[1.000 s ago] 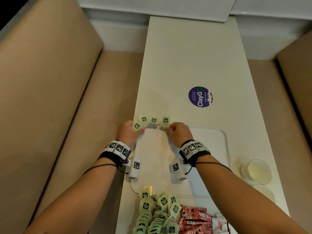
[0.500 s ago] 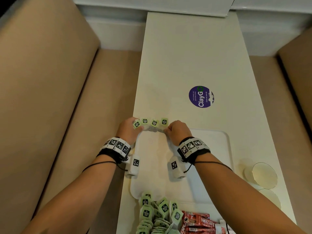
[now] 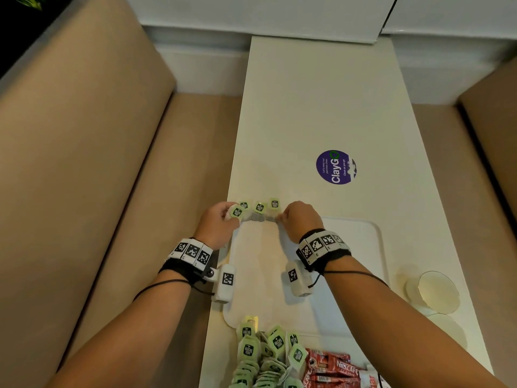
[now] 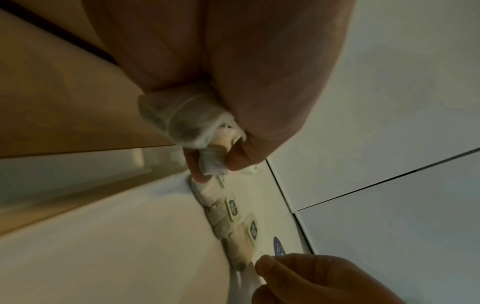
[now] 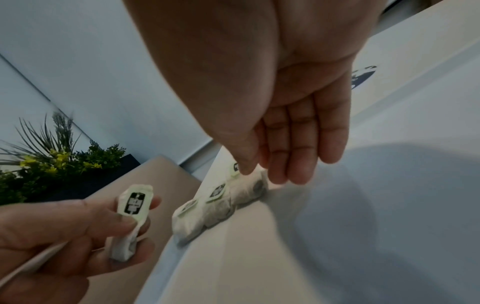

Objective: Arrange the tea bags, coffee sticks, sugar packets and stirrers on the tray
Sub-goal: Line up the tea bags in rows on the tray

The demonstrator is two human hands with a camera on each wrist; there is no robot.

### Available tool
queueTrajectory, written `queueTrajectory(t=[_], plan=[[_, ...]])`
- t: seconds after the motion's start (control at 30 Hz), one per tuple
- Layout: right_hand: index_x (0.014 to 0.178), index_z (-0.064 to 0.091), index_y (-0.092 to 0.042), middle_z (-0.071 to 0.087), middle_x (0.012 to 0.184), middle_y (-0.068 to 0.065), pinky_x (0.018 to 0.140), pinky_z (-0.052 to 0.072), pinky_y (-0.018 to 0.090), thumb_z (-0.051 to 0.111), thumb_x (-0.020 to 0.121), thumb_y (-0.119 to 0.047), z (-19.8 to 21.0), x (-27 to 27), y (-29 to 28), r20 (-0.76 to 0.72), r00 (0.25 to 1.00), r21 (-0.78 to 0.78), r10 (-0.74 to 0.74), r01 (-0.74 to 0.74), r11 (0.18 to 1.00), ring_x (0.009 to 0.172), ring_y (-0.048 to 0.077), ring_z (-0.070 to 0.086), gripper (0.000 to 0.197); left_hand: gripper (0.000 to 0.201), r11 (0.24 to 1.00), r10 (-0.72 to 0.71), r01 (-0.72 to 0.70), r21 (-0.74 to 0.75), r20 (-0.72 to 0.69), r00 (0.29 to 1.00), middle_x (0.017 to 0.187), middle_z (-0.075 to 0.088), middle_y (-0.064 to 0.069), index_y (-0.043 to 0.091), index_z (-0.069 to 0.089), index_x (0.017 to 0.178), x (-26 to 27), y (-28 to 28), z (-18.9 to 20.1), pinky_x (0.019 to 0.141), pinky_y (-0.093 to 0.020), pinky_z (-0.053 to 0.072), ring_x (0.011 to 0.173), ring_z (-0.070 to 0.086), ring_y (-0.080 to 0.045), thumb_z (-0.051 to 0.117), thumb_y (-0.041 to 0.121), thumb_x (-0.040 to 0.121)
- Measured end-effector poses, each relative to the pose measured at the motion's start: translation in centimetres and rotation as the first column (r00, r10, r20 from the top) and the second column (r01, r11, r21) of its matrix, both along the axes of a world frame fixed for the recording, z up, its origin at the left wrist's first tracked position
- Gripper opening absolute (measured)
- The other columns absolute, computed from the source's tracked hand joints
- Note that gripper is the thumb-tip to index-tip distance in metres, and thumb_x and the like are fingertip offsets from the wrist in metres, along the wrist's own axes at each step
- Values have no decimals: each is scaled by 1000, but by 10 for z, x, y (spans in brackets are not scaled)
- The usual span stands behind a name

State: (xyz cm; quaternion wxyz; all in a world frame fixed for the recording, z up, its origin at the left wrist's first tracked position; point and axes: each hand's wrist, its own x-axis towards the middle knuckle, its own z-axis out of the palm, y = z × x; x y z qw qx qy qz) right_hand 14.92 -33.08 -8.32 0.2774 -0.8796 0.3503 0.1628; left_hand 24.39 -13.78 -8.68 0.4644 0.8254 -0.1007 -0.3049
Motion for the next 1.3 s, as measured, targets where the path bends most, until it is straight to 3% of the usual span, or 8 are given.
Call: queueTrajectory(t=[0.07,0.17,0.37,0.53,0.73,0.87,1.07,1.3], plan=[[104,72,-11,71,96,6,76,53,33,58,98,-30,2,-9,5,109,994,50,19,-24,998,87,24,67,25,35,998,15,-17,-59,-33,999,100,74,1,17,63,118,-5,3,1,66,-11,49,84,67,-8,65,-2,89],[111,73,-17,71,93,-3,77,49,28,60,99,-35,6,-18,20,304,953,243,10,-87,966,75,7,62,25,31,990,51,-62,-127,-93,994,95,77,-3,16,62,117,-14,6,5,65,-17,51,78,70,-9,67,1,91],[90,70,-31,69,79,-8,69,50,26,65,96,-34,6,-23,49,466,884,373,-29,-167,913,64,5,61,8,15,977,44,-62,-202,-93,995,85,76,-5,12,67,104,-28,9,20,45,-13,44,53,62,-1,63,2,94],[74,59,-27,60,69,-10,69,54,37,65,97,-28,9,-21,54,526,843,382,-115,-113,917,66,18,63,24,11,981,48,-56,-187,-48,998,83,75,-3,7,71,98,-29,16,18,68,-17,49,70,66,-4,72,16,91],[88,64,-17,66,78,-8,71,57,36,68,94,-39,9,-25,56,427,903,456,-52,-165,875,63,14,65,24,12,984,29,-38,-172,-54,998,78,70,-6,21,71,82,-25,23,22,67,-39,51,68,61,-18,69,23,94],[78,63,-10,65,69,2,63,49,27,65,97,-33,8,-22,52,393,919,423,-24,-157,893,58,13,61,30,15,988,56,-78,-130,-167,984,76,66,-5,14,72,92,-27,25,25,44,-24,45,52,55,-3,67,27,95],[74,69,-16,72,73,2,76,58,37,63,98,-31,-14,-8,43,303,947,323,-104,0,946,70,22,67,28,16,959,262,-283,-13,-341,903,71,57,-8,3,69,90,-25,30,17,46,-23,42,68,49,-22,62,15,83],[57,58,-19,61,59,-2,61,47,30,63,91,-26,-27,9,57,243,970,265,-14,-52,963,59,16,55,35,39,920,346,-391,-33,-401,848,66,54,-8,8,68,87,-24,29,10,54,-28,40,66,46,-22,47,4,54]])
